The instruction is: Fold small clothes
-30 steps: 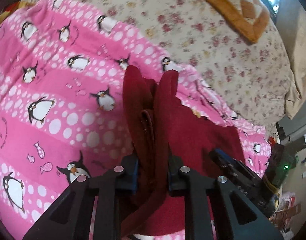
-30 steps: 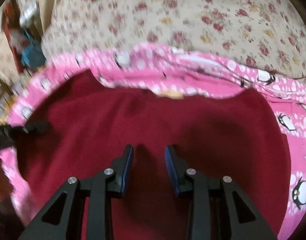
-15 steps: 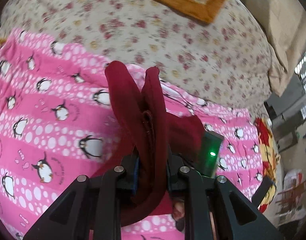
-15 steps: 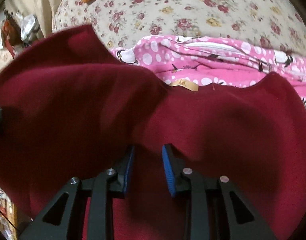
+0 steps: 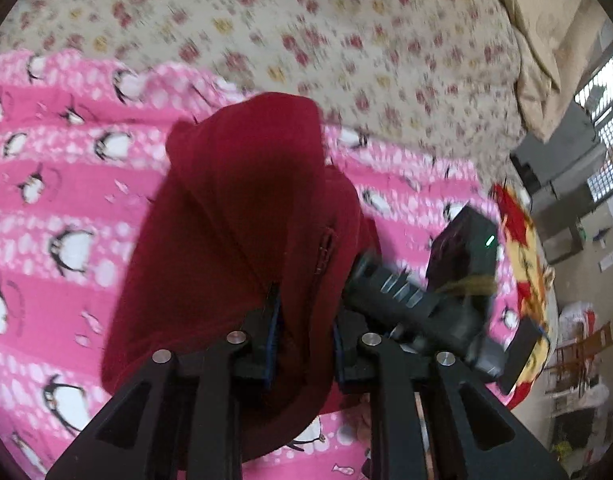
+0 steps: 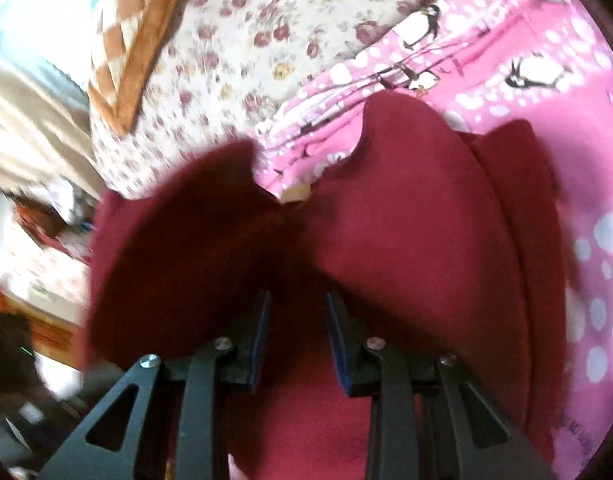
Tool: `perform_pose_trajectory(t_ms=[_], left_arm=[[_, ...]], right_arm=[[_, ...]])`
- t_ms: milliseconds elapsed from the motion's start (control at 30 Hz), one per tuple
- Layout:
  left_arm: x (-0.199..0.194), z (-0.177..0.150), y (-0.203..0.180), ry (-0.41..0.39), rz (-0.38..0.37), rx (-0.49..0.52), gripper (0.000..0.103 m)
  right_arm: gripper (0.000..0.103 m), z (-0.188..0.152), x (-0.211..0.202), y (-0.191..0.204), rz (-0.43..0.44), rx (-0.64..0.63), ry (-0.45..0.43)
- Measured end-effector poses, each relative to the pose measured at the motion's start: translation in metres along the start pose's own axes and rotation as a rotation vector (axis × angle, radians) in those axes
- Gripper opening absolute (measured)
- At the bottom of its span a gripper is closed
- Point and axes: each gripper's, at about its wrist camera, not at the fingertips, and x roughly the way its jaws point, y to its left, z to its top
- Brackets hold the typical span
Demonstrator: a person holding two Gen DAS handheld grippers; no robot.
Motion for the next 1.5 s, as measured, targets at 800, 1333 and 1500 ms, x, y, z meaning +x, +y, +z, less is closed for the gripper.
perform_pose_trajectory(t_ms=[800,1333,1500], left_arm=[[-0.027,-0.021,0.081,-0.068,-0.037,-0.226,0.025],[-0.024,-0.064,0.037,-0.131,0.052,-0.035,0.024],[-0.051,-0.047,0.038,-0.177,0.03,-0.029,0.024]], right_arm=[[0.067,-0.006,-0.036,-0.023,0.251,0.208,-0.131],[0.021,-0.023,-0.004,0.041,-0.236,-0.299,0.04],[0.019,-0.007,-0.026,0.055,-0.272,-0.401,0.027]])
